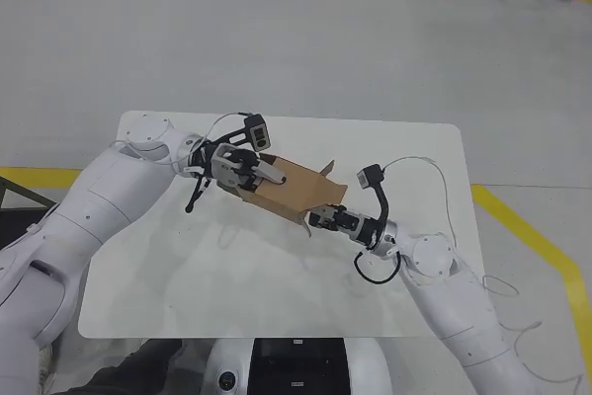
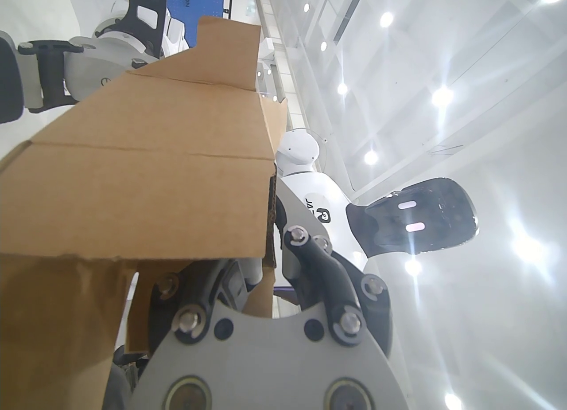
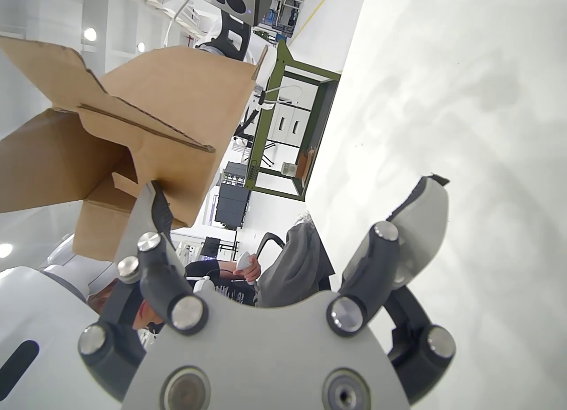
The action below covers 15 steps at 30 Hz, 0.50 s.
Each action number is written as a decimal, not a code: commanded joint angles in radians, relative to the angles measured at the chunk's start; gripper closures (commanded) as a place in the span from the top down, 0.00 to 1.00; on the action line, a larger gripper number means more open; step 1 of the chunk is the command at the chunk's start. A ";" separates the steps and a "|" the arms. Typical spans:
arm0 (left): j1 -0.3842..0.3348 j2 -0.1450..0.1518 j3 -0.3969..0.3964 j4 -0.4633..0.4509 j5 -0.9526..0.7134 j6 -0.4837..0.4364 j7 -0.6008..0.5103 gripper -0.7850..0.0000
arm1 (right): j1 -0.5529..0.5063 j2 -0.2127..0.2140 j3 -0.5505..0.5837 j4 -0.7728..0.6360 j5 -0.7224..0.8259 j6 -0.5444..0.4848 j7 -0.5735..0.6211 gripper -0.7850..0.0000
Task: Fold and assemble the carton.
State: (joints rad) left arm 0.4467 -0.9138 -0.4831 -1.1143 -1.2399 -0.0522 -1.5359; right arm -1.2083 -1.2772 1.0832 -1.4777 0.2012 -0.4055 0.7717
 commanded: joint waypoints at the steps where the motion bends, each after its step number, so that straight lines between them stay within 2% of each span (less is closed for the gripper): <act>1: -0.001 -0.002 0.000 -0.001 0.004 0.003 0.000 0.00 | 0.001 0.000 -0.004 -0.005 -0.015 0.003 -0.012 1.00; 15: 0.000 -0.012 -0.005 0.008 0.037 0.013 0.000 0.00 | -0.009 0.000 -0.017 -0.036 -0.087 0.034 -0.103 1.00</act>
State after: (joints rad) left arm 0.4454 -0.9256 -0.4869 -1.1083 -1.2038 -0.0394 -1.5359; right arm -1.2148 -1.2778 1.0636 -1.5119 0.1088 -0.3680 0.6727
